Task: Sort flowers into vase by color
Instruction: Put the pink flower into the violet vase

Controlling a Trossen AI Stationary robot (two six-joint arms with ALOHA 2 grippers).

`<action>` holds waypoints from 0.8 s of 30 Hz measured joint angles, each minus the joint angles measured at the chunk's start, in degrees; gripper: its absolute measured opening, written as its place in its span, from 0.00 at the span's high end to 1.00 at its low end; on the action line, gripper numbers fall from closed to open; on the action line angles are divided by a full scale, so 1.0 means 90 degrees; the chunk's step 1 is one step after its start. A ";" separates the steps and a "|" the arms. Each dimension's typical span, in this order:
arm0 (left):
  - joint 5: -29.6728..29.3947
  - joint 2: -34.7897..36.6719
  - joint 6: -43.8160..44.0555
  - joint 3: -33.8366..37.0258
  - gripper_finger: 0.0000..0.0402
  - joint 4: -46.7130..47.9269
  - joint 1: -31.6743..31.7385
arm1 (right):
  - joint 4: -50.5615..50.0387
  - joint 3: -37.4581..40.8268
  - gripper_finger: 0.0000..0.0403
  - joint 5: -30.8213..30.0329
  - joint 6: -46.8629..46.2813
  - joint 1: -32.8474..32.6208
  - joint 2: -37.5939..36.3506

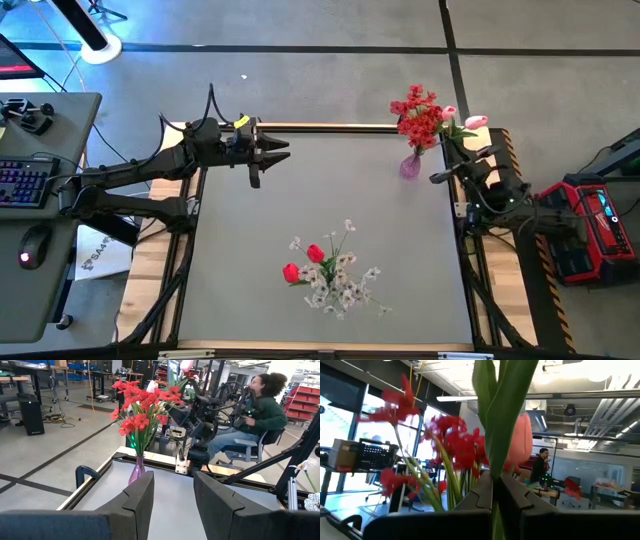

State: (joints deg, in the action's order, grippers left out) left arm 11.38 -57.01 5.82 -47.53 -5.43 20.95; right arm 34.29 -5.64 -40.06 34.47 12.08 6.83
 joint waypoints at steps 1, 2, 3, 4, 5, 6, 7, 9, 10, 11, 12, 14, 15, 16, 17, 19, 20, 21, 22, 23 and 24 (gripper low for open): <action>0.0000 -0.0002 0.0000 0.0000 0.68 0.0000 0.0002 | 0.0093 0.0094 1.00 0.0006 -0.0048 0.0056 0.0000; 0.0000 -0.0001 0.0000 0.0000 0.68 0.0000 0.0001 | 0.0205 0.0181 1.00 0.0021 -0.0151 0.0122 0.0000; 0.0000 0.0000 0.0000 0.0000 0.68 0.0000 0.0001 | 0.0274 0.0253 1.00 0.0019 -0.0268 0.0191 -0.0002; 0.0000 -0.0001 0.0000 0.0000 0.68 0.0000 0.0001 | 0.0302 0.0319 1.00 0.0015 -0.0364 0.0253 -0.0002; 0.0000 -0.0002 0.0000 0.0000 0.68 -0.0002 0.0002 | 0.0295 0.0378 1.00 0.0015 -0.0478 0.0300 -0.0002; 0.0000 0.0000 0.0000 0.0000 0.68 0.0000 0.0000 | 0.0293 0.0423 1.00 0.0015 -0.0613 0.0336 -0.0002; 0.0000 -0.0002 0.0000 0.0000 0.68 0.0000 0.0002 | 0.0290 0.0452 1.00 0.0017 -0.0668 0.0367 -0.0002; 0.0000 -0.0002 0.0000 0.0000 0.68 -0.0001 0.0001 | 0.0230 0.0479 1.00 -0.0135 -0.0683 0.0379 -0.0002; 0.0000 -0.0002 0.0000 0.0000 0.68 0.0000 0.0000 | 0.0161 0.0477 1.00 -0.0257 -0.0680 0.0375 -0.0002; 0.0000 -0.0001 0.0001 0.0000 0.68 0.0000 0.0001 | 0.0082 0.0477 1.00 -0.0348 -0.0676 0.0376 -0.0002; 0.0000 -0.0001 0.0000 0.0000 0.68 -0.0001 0.0000 | -0.0019 0.0477 1.00 -0.0384 -0.0681 0.0376 -0.0002; 0.0000 -0.0001 0.0000 0.0000 0.68 0.0000 0.0002 | -0.0296 0.0477 1.00 -0.0376 -0.0754 0.0376 -0.0002; 0.0000 -0.0002 0.0000 0.0000 0.68 -0.0002 0.0002 | -0.0479 0.0477 1.00 -0.0374 -0.0877 0.0376 -0.0002; 0.0000 0.0000 0.0000 0.0000 0.68 0.0000 0.0000 | -0.0683 0.0477 1.00 -0.0375 -0.1017 0.0378 -0.0002; 0.0000 -0.0002 0.0000 0.0000 0.68 0.0000 0.0001 | -0.0902 0.0477 1.00 -0.0366 -0.1159 0.0378 -0.0002; 0.0000 0.0000 0.0000 0.0000 0.68 -0.0001 0.0001 | -0.1391 0.0478 1.00 -0.0352 -0.1453 0.0378 -0.0001; 0.0000 -0.0002 0.0000 0.0000 0.68 0.0000 0.0000 | -0.1593 0.0480 1.00 -0.0352 -0.1583 0.0378 0.0003; 0.0000 0.0000 0.0000 0.0000 0.68 0.0000 0.0002 | -0.1743 0.0480 1.00 -0.0352 -0.1703 0.0378 0.0003; 0.0000 -0.0001 0.0001 0.0000 0.68 -0.0001 0.0001 | -0.1871 0.0480 1.00 -0.0354 -0.1812 0.0378 0.0003; 0.0000 -0.0001 0.0000 0.0000 0.68 -0.0002 0.0000 | -0.1987 0.0480 1.00 -0.0357 -0.1868 0.0380 0.0003; 0.0000 -0.0002 0.0000 0.0000 0.68 0.0000 0.0001 | -0.2110 0.0480 1.00 -0.0358 -0.1937 0.0380 0.0003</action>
State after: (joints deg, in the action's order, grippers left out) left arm 11.38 -57.03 5.83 -47.53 -5.43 20.96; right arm 15.30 -1.32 -43.28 17.03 15.51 6.85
